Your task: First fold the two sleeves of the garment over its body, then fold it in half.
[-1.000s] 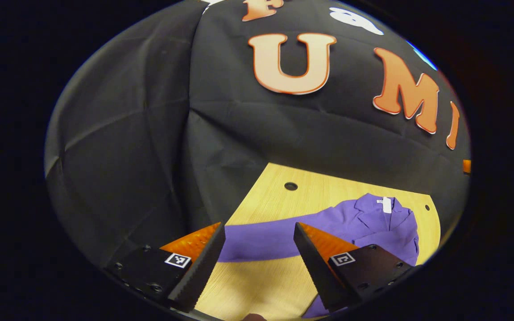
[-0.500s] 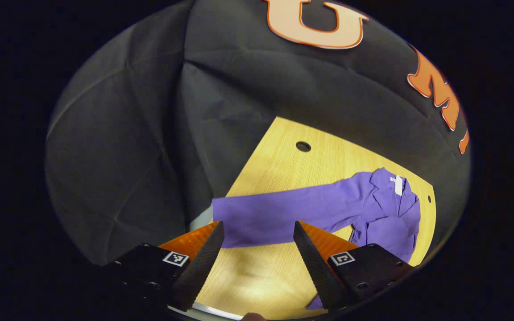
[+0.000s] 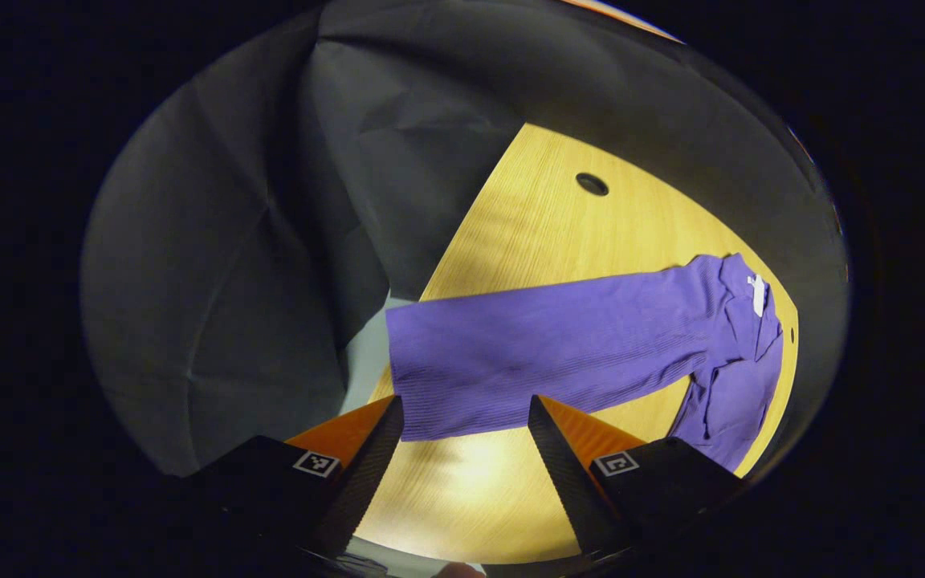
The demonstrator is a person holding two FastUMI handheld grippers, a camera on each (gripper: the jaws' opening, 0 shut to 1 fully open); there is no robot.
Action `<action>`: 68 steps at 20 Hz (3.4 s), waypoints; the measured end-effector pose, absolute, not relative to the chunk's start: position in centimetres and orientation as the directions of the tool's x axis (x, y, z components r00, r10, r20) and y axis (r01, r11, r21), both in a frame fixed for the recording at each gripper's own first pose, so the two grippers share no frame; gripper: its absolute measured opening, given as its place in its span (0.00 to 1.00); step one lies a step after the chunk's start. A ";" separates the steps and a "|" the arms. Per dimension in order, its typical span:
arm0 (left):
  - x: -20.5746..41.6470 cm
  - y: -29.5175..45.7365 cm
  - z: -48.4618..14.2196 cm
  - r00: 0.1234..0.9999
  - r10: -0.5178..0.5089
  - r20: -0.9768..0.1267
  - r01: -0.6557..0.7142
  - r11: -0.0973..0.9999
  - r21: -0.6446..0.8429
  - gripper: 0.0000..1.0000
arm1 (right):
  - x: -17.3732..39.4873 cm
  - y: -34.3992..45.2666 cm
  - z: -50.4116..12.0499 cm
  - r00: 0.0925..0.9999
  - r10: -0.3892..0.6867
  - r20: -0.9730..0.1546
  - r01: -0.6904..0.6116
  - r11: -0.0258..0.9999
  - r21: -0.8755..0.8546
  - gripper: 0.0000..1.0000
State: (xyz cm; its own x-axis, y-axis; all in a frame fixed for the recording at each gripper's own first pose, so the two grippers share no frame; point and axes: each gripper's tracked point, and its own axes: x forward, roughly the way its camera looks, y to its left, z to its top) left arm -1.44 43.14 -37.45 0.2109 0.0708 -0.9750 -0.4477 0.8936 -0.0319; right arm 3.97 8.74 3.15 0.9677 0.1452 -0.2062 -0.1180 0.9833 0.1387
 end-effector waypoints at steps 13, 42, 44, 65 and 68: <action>-0.9 45.6 -43.4 0.088 0.024 -0.996 -0.473 0.881 -0.021 0.97 | 2.9 8.1 1.2 0.952 0.123 -0.282 -0.078 0.983 0.166 0.95; 10.1 23.7 -21.7 0.423 -0.076 -0.903 -0.033 0.995 -0.099 0.07 | 3.5 2.1 -1.3 0.955 0.154 -0.252 -0.100 0.971 0.216 0.95; 11.1 20.6 -20.1 0.439 -0.101 -0.893 0.012 0.994 -0.107 0.07 | 3.5 1.5 -1.7 0.955 0.162 -0.249 -0.105 0.968 0.227 0.95; 17.9 -11.0 -19.5 0.362 -0.292 -0.885 0.352 0.922 -0.160 0.07 | 3.5 -8.2 -6.8 0.950 0.143 -0.276 -0.044 0.941 0.335 0.95; 18.0 -13.8 -21.6 0.328 -0.288 -0.900 0.364 0.918 -0.161 0.07 | 3.6 -9.6 -7.9 0.945 0.136 -0.296 -0.027 0.938 0.345 0.95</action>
